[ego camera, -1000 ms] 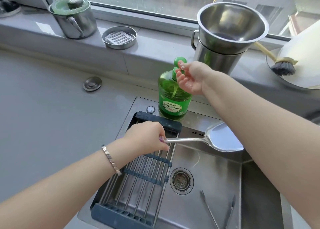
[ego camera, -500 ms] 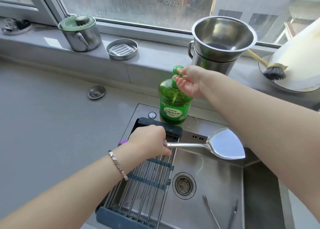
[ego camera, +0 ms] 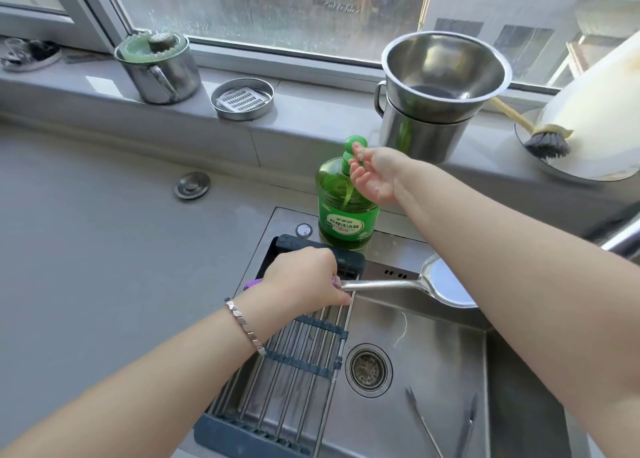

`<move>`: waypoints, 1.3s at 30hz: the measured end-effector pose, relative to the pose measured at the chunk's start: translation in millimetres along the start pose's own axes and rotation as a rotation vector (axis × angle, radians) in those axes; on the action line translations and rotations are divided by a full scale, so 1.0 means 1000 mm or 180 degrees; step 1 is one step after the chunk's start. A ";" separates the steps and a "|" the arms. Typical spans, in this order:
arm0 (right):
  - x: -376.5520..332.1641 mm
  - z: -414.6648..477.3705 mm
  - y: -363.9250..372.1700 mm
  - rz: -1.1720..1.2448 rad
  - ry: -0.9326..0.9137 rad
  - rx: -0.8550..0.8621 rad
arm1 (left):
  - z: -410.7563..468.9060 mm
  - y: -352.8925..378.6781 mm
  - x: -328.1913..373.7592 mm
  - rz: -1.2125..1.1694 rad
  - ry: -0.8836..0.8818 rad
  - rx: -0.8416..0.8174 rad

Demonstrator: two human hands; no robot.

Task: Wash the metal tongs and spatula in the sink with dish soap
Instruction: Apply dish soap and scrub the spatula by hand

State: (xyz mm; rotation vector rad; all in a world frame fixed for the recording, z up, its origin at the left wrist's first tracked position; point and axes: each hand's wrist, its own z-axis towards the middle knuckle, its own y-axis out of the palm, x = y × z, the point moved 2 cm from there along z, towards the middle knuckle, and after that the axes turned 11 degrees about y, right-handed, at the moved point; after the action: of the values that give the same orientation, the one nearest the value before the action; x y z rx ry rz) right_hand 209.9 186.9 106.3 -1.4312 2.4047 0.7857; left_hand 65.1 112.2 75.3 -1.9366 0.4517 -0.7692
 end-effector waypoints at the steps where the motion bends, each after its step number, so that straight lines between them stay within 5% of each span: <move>1: 0.001 -0.002 0.000 -0.0026 0.0029 -0.0010 | -0.003 -0.001 0.001 -0.0029 -0.0006 0.0003; 5: 0.012 -0.021 -0.001 0.0281 -0.0139 -0.0052 | -0.012 -0.006 0.002 -0.0112 -0.0090 0.0013; 10: 0.081 -0.065 -0.022 0.0147 -0.1130 0.0280 | -0.026 -0.004 0.011 -0.0035 -0.0098 0.0075; 15: 0.193 -0.090 -0.047 -0.3307 -0.3192 0.0947 | -0.039 0.005 0.039 -0.0186 0.0008 0.0240; 17: 0.212 -0.083 -0.073 -0.4448 -0.3598 0.1166 | -0.047 0.009 0.048 -0.0296 0.0050 0.0244; 21: 0.209 -0.088 -0.121 -0.4346 -0.3102 0.2093 | -0.060 0.020 0.059 -0.0283 0.0030 0.0212; 26: 0.238 -0.097 -0.095 -0.4781 -0.3687 0.1674 | -0.068 0.028 0.080 -0.0152 0.0181 0.0360; 31: 0.224 -0.107 -0.131 -0.4283 -0.3137 0.2333 | -0.078 0.035 0.079 -0.0395 -0.0043 0.0350; 35: 0.259 -0.107 -0.102 -0.5017 -0.3699 0.1708 | -0.081 0.043 0.092 -0.0713 0.0030 -0.0157; 39: 0.232 -0.122 -0.140 -0.4421 -0.3341 0.2427 | -0.089 0.052 0.094 -0.2171 -0.0547 -0.0934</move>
State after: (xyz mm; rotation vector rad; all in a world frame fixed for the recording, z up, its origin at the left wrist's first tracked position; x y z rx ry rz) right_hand 225.6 -105.6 56.0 -1.3384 0.4840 0.0828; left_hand 74.0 -26.3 88.8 -2.4438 -0.2398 -0.9849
